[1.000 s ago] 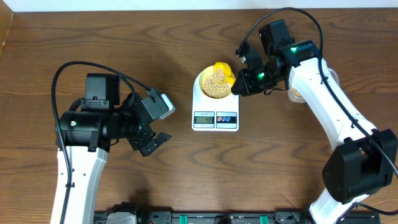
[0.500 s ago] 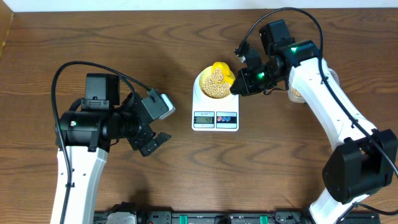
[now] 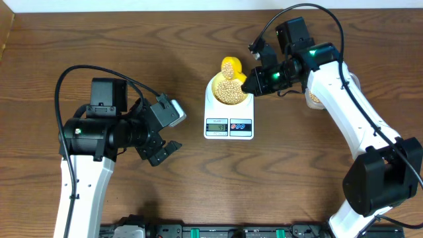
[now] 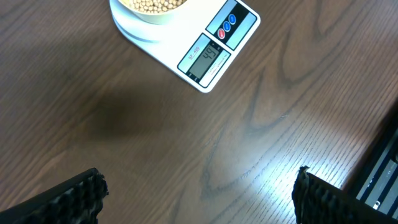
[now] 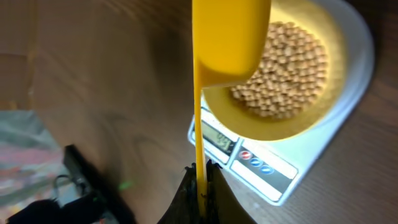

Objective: Scoop item into bowl and weigh 50g on scale

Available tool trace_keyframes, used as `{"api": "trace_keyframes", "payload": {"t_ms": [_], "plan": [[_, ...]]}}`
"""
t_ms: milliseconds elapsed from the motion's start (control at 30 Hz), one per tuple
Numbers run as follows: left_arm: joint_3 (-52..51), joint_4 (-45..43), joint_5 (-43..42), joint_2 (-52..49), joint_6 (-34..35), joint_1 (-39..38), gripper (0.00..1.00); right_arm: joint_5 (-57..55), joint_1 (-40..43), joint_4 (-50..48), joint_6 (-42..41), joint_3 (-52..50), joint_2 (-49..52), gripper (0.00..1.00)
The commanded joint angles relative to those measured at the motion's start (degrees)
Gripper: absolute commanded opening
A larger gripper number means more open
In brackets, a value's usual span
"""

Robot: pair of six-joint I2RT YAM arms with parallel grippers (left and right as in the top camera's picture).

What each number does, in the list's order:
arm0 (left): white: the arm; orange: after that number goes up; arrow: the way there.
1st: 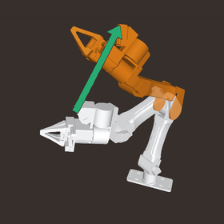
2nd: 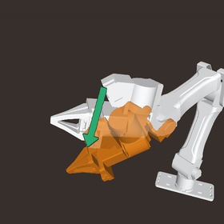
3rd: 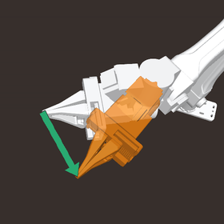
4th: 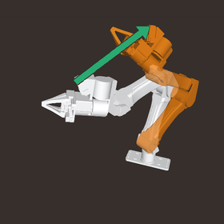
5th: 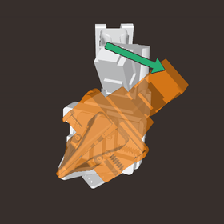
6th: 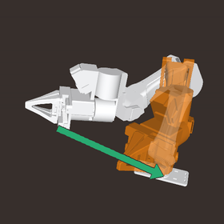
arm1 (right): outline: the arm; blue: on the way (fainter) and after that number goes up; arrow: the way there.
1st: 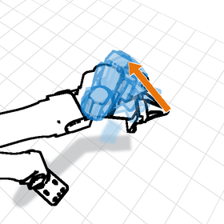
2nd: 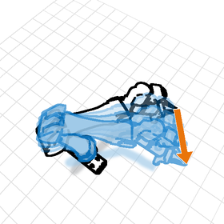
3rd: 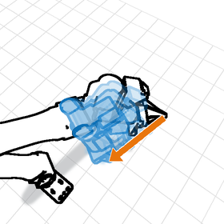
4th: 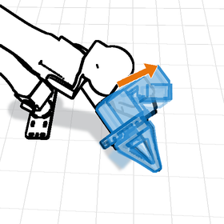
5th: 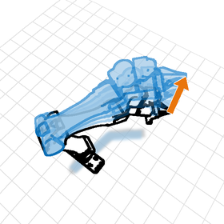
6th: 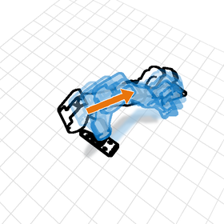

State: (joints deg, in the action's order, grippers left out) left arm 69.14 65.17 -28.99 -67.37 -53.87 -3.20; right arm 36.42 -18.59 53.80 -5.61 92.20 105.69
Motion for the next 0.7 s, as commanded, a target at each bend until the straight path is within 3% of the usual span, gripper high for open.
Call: {"api": "trace_keyframes", "payload": {"t_ms": [0, 667], "plan": [[0.6, 0.2, 0.1, 0.4, -0.5, 0.2, 0.98, 4.1, 1.0, 0.0, 0.4, 0.8, -0.7, 0.01], [0.6, 0.2, 0.1, 0.4, -0.5, 0.2, 0.98, 9.5, 1.2, -1.7, -3.5, 0.8, -0.7, 0.01]]}}
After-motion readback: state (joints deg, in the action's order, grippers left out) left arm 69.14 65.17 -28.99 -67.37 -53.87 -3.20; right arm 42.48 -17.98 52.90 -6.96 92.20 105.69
